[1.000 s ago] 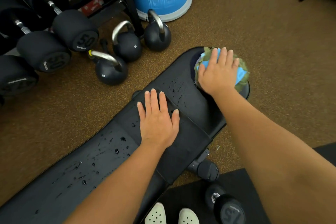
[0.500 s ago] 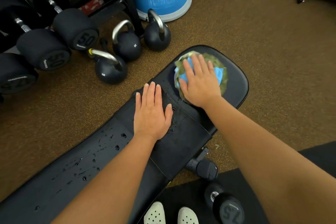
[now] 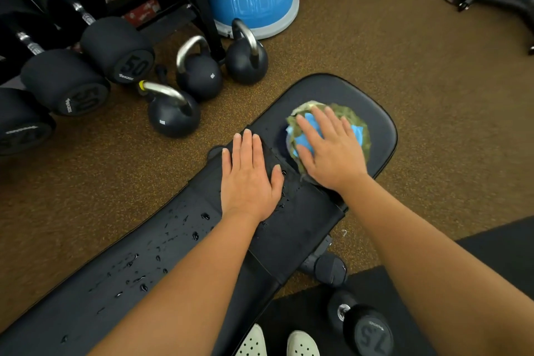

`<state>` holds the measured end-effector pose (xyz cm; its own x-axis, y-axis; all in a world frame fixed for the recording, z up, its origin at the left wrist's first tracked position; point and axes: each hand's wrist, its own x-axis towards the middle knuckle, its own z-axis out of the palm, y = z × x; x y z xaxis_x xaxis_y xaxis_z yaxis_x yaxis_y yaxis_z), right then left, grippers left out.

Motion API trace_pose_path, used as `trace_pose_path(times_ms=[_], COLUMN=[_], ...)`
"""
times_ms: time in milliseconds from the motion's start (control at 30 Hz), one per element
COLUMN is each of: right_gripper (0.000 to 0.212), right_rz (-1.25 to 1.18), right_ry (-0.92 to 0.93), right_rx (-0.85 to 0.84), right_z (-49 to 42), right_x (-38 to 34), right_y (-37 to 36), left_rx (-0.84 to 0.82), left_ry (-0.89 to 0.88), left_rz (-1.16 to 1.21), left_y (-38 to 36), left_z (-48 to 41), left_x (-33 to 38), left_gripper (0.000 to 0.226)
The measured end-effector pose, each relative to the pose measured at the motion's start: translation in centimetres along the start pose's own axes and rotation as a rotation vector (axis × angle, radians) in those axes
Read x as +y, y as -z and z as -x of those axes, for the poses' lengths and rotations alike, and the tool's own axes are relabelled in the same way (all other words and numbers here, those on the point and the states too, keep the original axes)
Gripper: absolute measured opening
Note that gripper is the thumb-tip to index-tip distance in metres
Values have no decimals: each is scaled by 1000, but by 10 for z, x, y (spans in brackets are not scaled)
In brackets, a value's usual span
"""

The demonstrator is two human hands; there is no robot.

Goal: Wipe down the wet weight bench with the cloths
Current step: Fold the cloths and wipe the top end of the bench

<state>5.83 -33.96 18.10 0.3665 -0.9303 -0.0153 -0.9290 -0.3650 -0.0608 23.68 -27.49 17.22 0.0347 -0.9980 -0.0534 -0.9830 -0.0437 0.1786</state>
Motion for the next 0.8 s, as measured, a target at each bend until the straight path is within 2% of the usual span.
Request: trace_pose_path(times_ms=[167, 233, 267, 333, 433, 500, 667, 733, 800], right_gripper=[66, 67, 67, 65, 64, 66, 66, 63, 59], right_rz=[17, 13, 17, 30, 9, 15, 33, 19, 32], right_ry=[-359, -402, -356, -146, 110, 65, -303, -225, -4], right_rx=[-7, -33, -37, -35, -59, -63, -44, -48, -59], right_z=[-27, -49, -55, -51, -24, -17, -60, -70, -59], right_x=[10, -7, -16, -28, -12, 8, -7, -26, -32], right_y=[6, 6, 6, 3, 4, 6, 7, 7, 5], left_rx=[-16, -19, -21, -22, -26, -30, -41, -44, -40], left_ry=[0, -2, -2, 0, 1, -2, 5, 7, 6], left_rz=[-2, -6, -9, -15, -22, -12, -2, 2, 1], left_y=[1, 0, 0, 0, 1, 3, 3, 2, 1], left_z=[0, -1, -1, -1, -1, -1, -2, -2, -2], left_x=[0, 1, 0, 0, 0, 0, 0, 0, 0], left_gripper=[75, 75, 75, 75, 75, 74, 74, 74, 74])
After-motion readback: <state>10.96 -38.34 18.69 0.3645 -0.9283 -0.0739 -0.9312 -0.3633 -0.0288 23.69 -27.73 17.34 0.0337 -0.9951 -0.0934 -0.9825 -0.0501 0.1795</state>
